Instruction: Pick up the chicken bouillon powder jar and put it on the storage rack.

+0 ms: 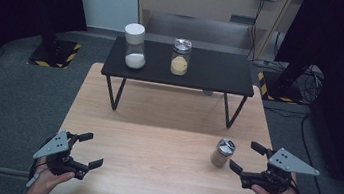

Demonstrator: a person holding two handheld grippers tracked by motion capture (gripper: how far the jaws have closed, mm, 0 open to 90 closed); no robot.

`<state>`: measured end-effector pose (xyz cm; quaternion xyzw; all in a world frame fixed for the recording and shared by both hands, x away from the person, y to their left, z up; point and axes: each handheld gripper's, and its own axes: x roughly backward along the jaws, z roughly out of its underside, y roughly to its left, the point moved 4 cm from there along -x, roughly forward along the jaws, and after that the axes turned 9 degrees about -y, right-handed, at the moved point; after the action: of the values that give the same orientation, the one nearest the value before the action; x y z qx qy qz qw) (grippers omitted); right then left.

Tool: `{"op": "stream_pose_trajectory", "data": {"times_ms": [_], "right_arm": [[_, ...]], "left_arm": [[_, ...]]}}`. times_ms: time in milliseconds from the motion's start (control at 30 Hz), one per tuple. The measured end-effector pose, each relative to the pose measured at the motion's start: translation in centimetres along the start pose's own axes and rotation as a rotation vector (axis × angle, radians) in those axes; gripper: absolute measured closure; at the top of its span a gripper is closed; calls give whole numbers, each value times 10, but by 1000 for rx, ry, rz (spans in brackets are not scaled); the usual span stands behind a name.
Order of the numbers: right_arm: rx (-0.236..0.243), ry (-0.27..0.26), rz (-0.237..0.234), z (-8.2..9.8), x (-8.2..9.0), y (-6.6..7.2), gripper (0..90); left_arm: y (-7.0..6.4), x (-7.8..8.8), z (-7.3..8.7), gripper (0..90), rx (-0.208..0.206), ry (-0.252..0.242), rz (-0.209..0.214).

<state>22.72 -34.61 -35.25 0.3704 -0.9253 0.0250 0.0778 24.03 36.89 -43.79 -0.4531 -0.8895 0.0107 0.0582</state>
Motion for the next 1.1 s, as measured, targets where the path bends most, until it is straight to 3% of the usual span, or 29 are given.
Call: {"op": "stream_pose_trajectory", "data": {"times_ms": [367, 1100], "right_arm": [[-26, 21, 25, 27, 7, -2, 73], [-41, 47, 45, 56, 5, -1, 82]], "left_arm": [[0, 0, 0, 19, -2, -1, 3], [0, 0, 0, 19, 0, 1, -3]]}}
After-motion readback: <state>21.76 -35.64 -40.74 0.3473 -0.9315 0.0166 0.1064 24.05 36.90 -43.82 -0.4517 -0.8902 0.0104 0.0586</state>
